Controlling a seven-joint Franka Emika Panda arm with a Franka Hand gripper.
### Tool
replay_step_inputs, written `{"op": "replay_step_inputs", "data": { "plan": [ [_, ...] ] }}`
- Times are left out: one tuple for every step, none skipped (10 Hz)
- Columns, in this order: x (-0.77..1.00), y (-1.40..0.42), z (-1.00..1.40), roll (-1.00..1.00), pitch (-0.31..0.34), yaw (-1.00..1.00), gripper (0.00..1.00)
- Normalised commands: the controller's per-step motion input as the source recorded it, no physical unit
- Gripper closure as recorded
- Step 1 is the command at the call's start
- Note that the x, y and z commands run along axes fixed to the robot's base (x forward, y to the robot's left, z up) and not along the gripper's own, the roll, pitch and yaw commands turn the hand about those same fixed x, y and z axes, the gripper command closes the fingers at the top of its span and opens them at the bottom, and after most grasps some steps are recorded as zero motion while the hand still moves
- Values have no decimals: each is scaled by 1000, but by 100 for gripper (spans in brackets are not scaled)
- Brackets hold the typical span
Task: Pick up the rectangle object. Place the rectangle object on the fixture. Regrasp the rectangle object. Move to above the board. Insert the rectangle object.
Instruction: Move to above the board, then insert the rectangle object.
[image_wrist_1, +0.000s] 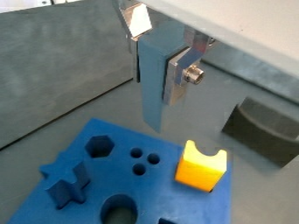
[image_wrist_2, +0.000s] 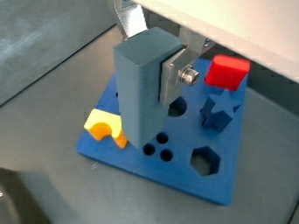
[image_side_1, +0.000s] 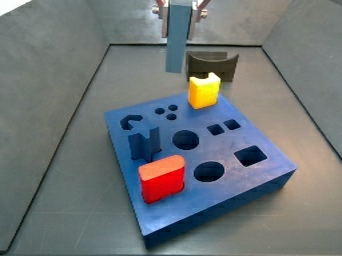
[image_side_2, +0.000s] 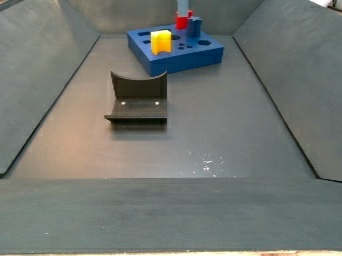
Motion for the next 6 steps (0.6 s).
{"op": "replay_step_inputs", "data": {
  "plan": [
    [-50,34,10,-834,-73,-14,100],
    [-51,38,10,-634,-71,-12,100],
    [-46,28,7,-410,-65,-10,100],
    [0,-26,0,0,0,0,100],
    [314,-183,40,89,63,-171,100],
    [146,-231,40,54,0,-731,100]
  ]
}}
